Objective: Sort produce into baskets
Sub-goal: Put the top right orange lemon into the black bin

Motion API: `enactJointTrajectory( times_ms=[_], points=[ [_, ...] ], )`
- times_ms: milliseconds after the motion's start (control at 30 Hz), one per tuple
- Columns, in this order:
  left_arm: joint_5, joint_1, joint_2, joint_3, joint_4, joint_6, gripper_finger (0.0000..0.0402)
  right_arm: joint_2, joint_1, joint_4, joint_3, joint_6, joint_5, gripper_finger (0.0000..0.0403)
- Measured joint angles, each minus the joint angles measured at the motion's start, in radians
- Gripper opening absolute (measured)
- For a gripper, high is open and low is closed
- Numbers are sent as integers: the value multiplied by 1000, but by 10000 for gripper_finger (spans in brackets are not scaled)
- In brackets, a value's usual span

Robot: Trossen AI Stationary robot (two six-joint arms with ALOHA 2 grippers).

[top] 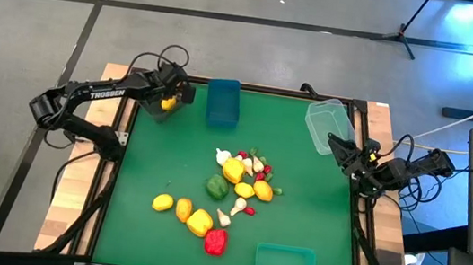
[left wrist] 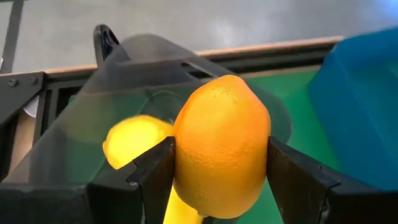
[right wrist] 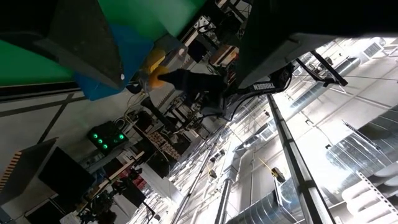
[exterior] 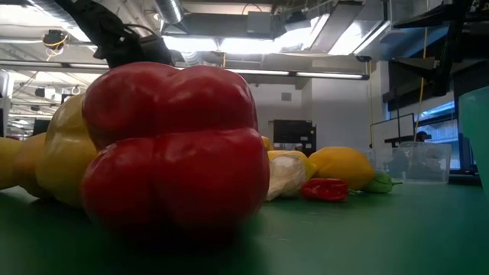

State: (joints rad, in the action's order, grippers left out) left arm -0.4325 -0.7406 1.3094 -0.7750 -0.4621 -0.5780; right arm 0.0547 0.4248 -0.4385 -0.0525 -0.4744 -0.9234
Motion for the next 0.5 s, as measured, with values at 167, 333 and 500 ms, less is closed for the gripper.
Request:
enactJointTrajectory(
  times_ms=[167, 333, 500],
  points=[
    [35, 0, 0, 0, -1, 9, 224, 0, 0, 0, 0, 0, 0, 303],
    [23, 0, 0, 0, 2, 16, 224, 0, 0, 0, 0, 0, 0, 303],
    [20, 0, 0, 0, 7, 23, 224, 0, 0, 0, 0, 0, 0, 303]
  ],
)
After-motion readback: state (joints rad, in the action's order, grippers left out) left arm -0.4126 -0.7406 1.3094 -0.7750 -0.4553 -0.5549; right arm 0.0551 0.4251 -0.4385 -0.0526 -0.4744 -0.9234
